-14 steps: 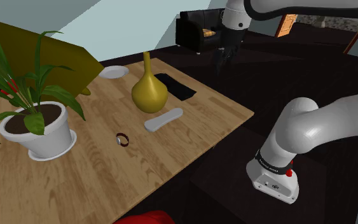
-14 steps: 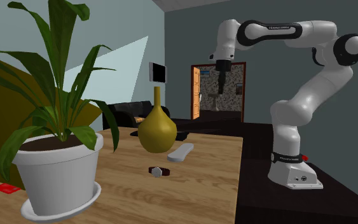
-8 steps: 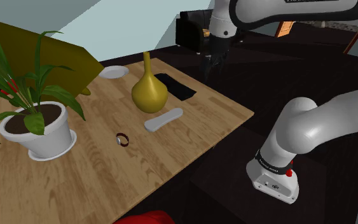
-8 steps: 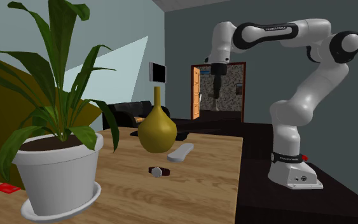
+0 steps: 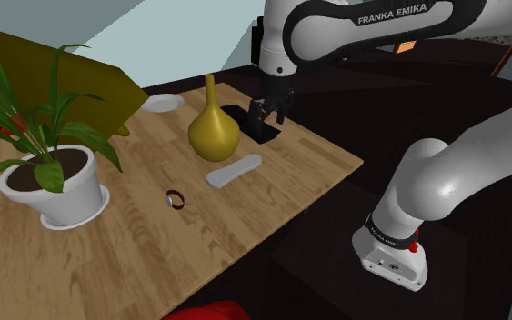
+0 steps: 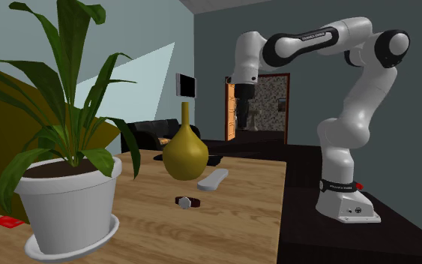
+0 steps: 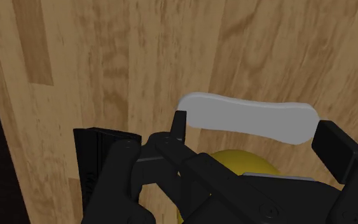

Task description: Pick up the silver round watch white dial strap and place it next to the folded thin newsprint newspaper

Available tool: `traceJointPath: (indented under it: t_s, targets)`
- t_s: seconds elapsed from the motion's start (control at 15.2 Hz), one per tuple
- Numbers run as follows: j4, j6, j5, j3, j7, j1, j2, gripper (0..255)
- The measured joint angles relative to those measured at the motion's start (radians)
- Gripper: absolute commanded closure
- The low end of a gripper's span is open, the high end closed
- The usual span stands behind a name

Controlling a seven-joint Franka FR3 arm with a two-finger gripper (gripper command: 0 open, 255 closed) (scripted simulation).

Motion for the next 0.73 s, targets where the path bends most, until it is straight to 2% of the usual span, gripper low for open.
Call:
traceJointPath:
  t_s: [0.4, 0.73]
  targets:
    - [0.073, 0.108, 0.027, 0.088, 0.118, 0.022, 0.181, 0]
    - [0.187, 0.168, 0.013, 0.147, 0.215, 0.032, 0.355, 0]
